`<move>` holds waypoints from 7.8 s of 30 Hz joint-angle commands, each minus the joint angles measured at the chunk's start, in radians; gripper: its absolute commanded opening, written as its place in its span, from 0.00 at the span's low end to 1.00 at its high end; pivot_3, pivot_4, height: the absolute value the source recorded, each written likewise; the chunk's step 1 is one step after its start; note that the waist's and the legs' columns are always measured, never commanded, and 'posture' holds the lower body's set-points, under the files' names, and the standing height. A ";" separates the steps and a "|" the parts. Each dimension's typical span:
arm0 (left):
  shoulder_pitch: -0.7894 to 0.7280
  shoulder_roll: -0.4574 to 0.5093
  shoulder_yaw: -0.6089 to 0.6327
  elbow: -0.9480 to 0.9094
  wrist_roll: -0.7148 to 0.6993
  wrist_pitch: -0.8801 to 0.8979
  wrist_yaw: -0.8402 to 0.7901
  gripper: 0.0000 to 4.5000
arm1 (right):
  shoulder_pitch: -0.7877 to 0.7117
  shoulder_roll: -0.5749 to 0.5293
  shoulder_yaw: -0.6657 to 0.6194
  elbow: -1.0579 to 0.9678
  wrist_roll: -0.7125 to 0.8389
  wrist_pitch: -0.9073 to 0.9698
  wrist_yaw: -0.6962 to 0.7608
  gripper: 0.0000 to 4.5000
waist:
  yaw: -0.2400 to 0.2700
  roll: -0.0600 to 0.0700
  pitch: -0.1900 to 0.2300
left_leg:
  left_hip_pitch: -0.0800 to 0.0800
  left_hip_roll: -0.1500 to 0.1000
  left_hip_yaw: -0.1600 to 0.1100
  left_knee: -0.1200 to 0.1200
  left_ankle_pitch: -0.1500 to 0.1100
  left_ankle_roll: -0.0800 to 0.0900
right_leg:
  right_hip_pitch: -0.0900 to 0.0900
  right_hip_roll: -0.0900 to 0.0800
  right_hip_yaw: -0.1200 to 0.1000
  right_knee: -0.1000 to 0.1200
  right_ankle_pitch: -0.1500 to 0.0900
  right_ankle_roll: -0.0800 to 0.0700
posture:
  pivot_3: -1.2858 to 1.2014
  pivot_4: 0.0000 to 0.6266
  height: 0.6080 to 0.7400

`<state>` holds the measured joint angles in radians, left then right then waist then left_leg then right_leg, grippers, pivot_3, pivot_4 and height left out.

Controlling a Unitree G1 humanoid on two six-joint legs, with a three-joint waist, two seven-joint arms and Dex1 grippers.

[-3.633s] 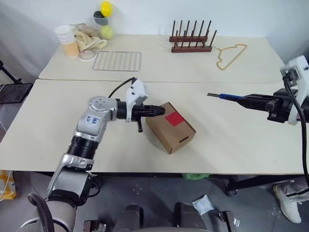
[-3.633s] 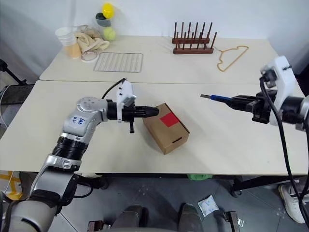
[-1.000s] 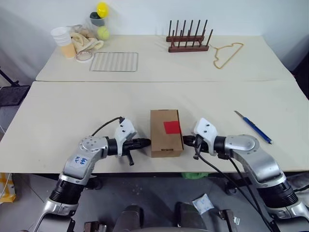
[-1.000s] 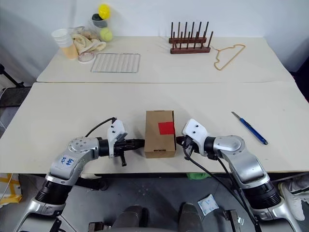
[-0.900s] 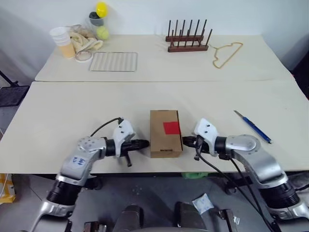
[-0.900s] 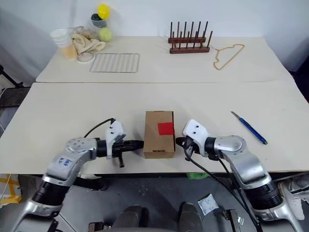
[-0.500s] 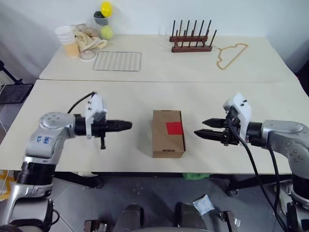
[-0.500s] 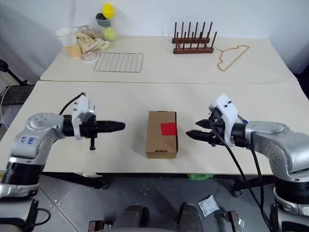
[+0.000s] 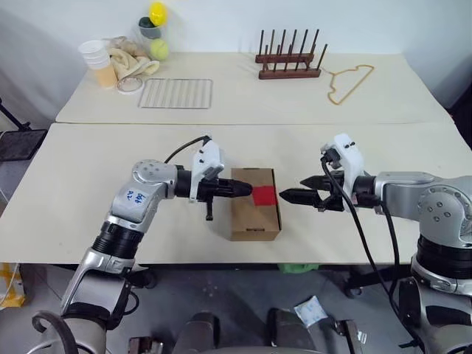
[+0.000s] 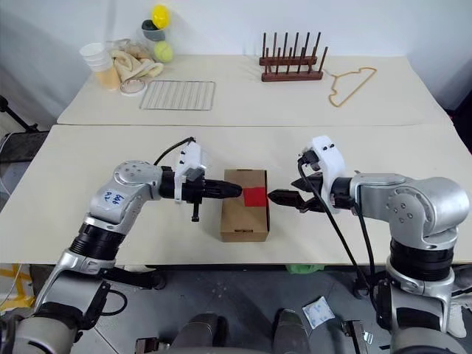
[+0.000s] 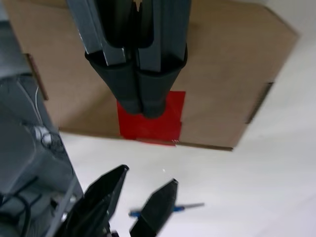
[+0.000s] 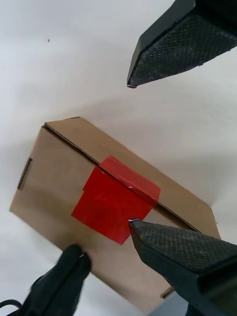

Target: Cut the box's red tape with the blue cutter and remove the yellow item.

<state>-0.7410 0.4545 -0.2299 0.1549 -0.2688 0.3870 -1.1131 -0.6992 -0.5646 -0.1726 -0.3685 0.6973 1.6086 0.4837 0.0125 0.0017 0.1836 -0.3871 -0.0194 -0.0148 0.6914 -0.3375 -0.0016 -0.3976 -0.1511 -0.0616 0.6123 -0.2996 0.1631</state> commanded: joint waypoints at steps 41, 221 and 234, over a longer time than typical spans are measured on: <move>0.046 -0.004 -0.041 0.004 0.066 -0.035 0.017 0.00 | 0.088 -0.100 0.242 0.058 -0.167 -0.251 -0.025 0.99 | 0.003 0.000 -0.001 | 0.001 0.000 0.000 0.001 0.000 0.000 | 0.001 0.000 0.000 0.000 0.000 0.000 | 0.52 0.24 1.00; -0.045 -0.236 -0.088 -0.029 0.058 -0.080 0.116 0.00 | -0.567 -0.497 0.563 0.249 0.319 0.006 -0.198 0.01 | 0.003 0.000 -0.001 | -0.017 0.000 0.001 0.007 0.000 0.001 | -0.015 -0.001 0.000 0.000 0.002 0.001 | 0.52 0.24 1.00; 0.061 -0.045 -0.098 -0.041 0.080 -0.012 0.039 0.00 | -0.484 -0.620 0.523 0.248 0.268 0.006 -0.151 0.01 | 0.012 0.000 -0.001 | -0.016 0.000 0.001 0.008 0.001 0.002 | -0.012 -0.001 0.000 0.000 0.002 0.000 | 0.52 0.24 1.00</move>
<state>-0.7297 0.3612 -0.3094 0.0754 -0.2313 0.3145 -1.0628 -1.1829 -1.1409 0.3855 -0.1066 0.9909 1.6106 0.3163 0.0244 0.0020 0.1823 -0.4022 -0.0196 -0.0142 0.6996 -0.3367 0.0005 -0.4099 -0.1518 -0.0611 0.6125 -0.2971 0.1635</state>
